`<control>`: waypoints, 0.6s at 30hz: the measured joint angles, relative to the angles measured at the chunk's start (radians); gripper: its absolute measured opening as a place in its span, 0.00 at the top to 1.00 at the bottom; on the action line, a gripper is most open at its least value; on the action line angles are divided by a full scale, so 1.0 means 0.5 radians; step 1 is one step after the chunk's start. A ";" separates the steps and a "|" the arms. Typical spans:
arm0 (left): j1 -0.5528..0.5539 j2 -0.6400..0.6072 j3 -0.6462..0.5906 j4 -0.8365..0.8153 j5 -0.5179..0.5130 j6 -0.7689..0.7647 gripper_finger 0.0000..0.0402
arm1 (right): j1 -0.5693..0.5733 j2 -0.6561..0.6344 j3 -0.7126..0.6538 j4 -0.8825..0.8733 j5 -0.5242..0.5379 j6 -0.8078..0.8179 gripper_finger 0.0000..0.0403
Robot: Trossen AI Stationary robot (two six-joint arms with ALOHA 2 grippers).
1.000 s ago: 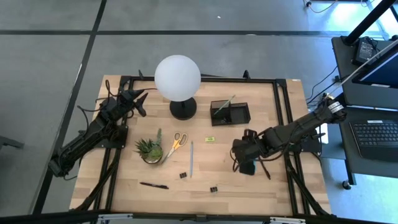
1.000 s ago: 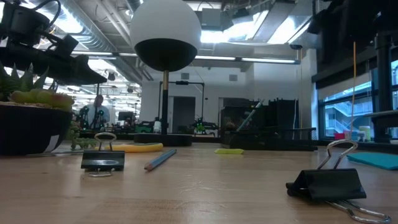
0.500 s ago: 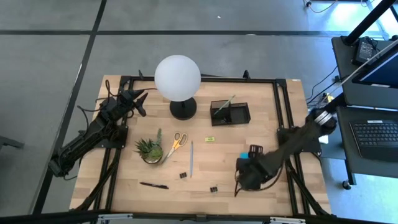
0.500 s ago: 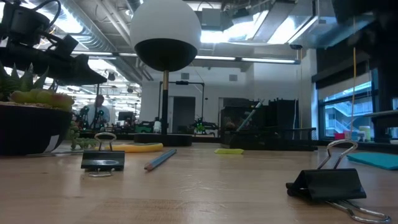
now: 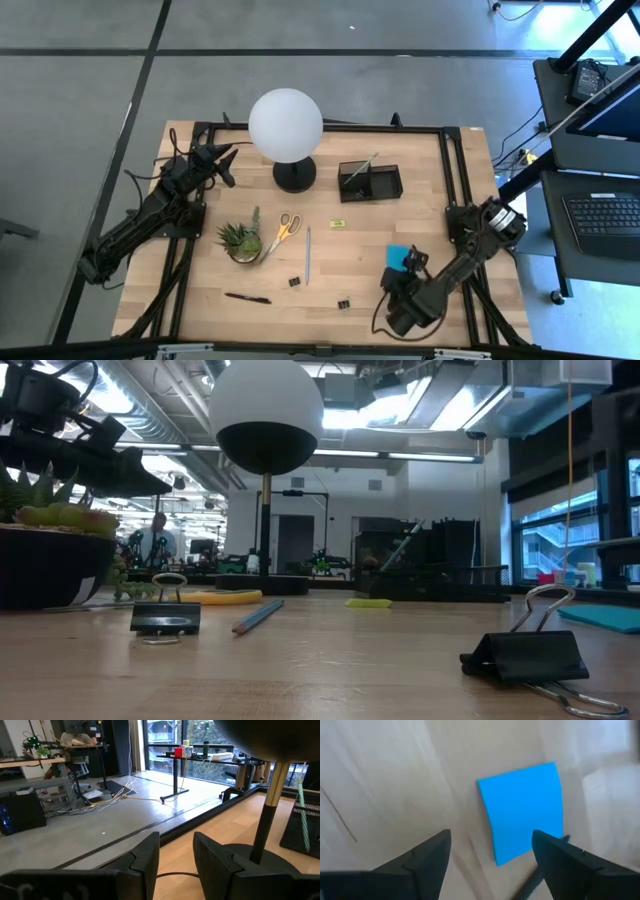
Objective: Pick and place office supplies into organizer
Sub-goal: Put the blue sticky note into the desk organizer
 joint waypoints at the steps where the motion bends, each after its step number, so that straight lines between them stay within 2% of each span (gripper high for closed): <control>1: -0.001 0.000 0.000 0.000 0.000 0.001 0.72 | 0.019 0.001 0.006 -0.027 0.032 0.026 0.31; 7: 0.000 0.000 0.000 0.000 0.000 0.005 0.72 | 0.057 0.001 0.007 -0.189 0.059 0.036 0.31; 18: 0.000 0.000 0.000 0.000 0.000 0.007 0.72 | 0.055 0.001 -0.001 -0.100 0.061 -0.064 0.31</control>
